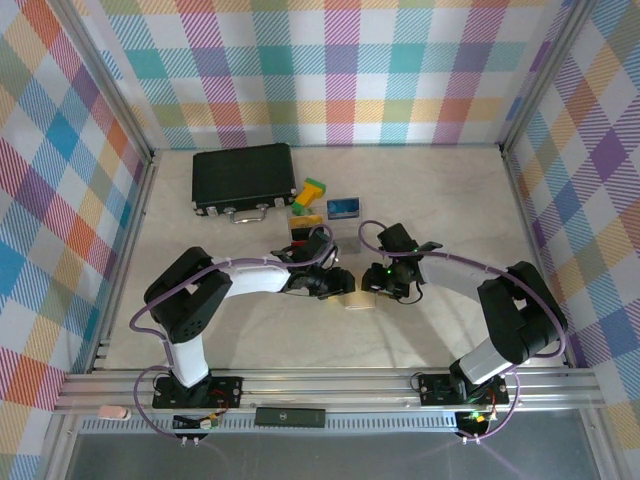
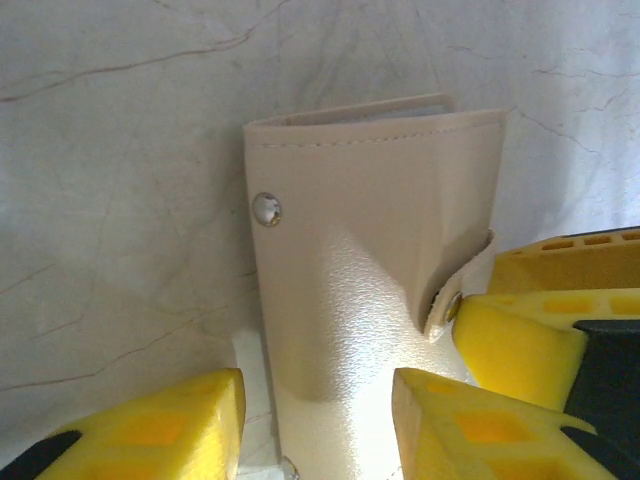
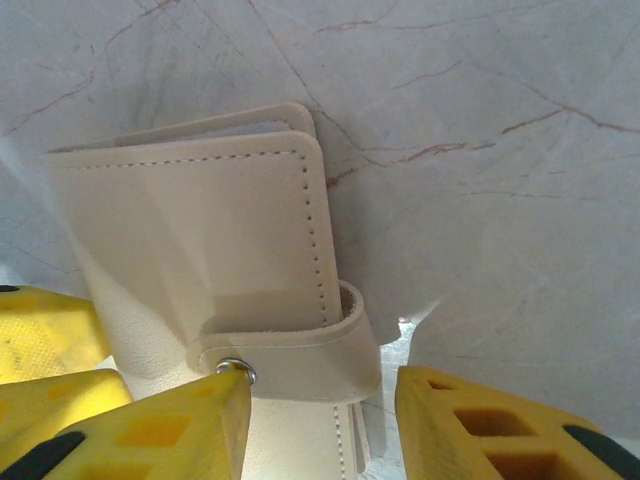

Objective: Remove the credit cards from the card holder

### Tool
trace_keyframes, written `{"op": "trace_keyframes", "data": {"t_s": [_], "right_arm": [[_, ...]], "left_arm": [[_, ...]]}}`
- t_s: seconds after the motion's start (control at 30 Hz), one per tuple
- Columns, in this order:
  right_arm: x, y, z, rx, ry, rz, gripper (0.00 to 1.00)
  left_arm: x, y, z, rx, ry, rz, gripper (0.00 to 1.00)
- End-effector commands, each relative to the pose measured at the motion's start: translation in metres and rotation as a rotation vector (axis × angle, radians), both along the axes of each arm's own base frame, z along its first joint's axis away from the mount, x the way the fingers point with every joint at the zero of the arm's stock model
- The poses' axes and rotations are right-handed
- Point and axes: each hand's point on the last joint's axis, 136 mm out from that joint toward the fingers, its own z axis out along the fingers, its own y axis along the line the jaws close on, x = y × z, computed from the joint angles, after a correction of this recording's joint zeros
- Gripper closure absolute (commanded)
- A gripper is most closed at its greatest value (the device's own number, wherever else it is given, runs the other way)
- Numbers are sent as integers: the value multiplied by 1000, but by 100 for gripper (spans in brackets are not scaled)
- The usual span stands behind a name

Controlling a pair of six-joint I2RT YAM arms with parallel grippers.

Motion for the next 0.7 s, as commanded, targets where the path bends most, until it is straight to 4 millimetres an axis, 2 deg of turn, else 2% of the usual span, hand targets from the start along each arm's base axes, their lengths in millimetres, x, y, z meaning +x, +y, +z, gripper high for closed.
{"op": "trace_keyframes", "data": {"t_s": [0.0,0.23,0.37,0.53,0.67], "right_arm": [[-22,-15,-24,-55,101,-11,58],[-23,-12,-23,-16,102,-10,60],[-18,-9,-13,7,73,-8,60],[-7,-10,10,11,-11,-3,56],[-2,-6,28,41,-67,21,50]], "left_arm": [[5,-14,8,-48,-5,-11,59],[6,-17,3,-48,5,-19,63],[6,-18,5,-52,2,-23,71],[6,-19,19,-69,-33,-52,93],[4,-15,33,-73,-71,-71,100]]}}
